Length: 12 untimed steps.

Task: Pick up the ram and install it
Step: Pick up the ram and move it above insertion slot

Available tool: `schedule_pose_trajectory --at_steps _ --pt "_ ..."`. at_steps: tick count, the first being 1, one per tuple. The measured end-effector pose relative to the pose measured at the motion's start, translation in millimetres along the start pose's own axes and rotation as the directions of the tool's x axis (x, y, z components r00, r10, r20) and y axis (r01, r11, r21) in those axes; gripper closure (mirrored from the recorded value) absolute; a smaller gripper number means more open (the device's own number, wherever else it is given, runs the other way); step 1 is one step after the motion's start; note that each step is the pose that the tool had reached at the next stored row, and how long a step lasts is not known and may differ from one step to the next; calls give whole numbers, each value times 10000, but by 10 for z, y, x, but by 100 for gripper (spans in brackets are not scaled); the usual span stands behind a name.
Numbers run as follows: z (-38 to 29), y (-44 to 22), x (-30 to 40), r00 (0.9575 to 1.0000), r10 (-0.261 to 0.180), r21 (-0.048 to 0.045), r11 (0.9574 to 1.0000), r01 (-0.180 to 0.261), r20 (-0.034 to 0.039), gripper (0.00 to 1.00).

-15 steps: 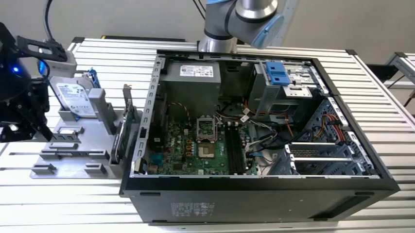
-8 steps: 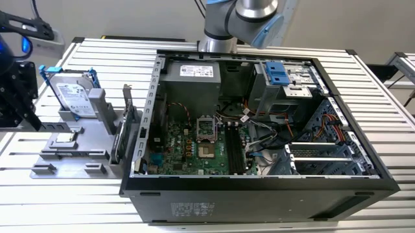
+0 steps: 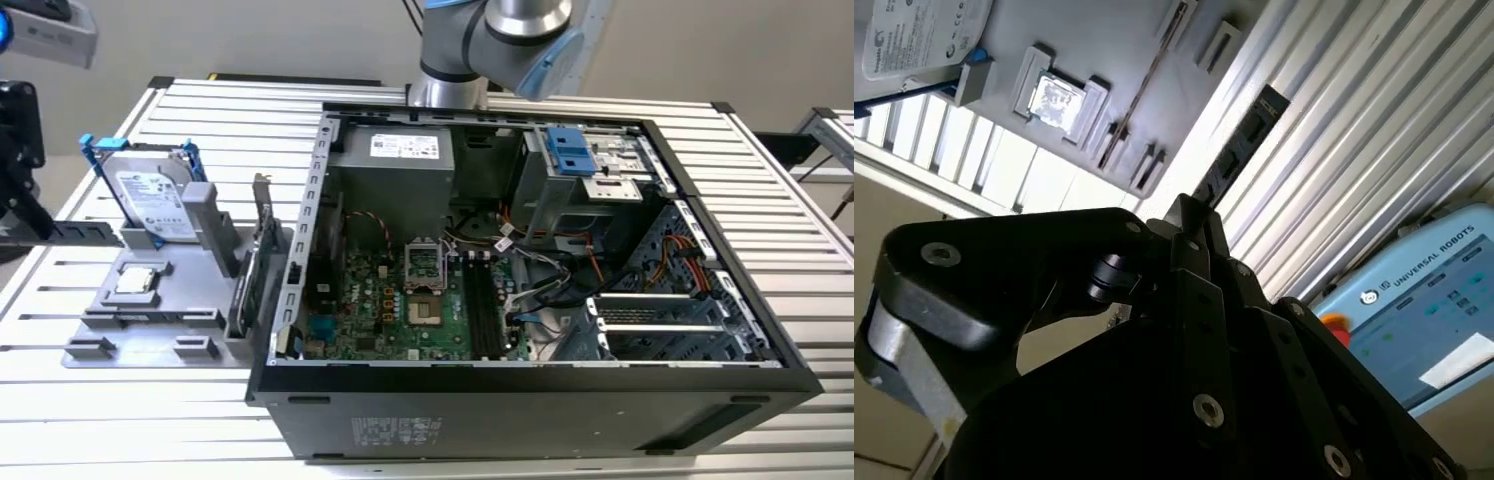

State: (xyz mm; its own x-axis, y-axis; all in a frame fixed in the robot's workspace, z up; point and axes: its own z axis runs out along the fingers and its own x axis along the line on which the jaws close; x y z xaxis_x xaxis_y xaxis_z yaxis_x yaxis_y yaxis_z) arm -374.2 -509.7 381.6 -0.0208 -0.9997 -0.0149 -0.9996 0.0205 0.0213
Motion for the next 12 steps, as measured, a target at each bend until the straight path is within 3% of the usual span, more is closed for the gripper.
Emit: schedule_pose_trajectory --at_steps 8,10,12 --pt "-362 65 -4 10000 2 -1 10000 -2 -1 100" --pt "-369 69 -4 10000 -8 2 10000 8 0 100" --pt "-371 9 -11 10000 -7 0 10000 7 -3 100"
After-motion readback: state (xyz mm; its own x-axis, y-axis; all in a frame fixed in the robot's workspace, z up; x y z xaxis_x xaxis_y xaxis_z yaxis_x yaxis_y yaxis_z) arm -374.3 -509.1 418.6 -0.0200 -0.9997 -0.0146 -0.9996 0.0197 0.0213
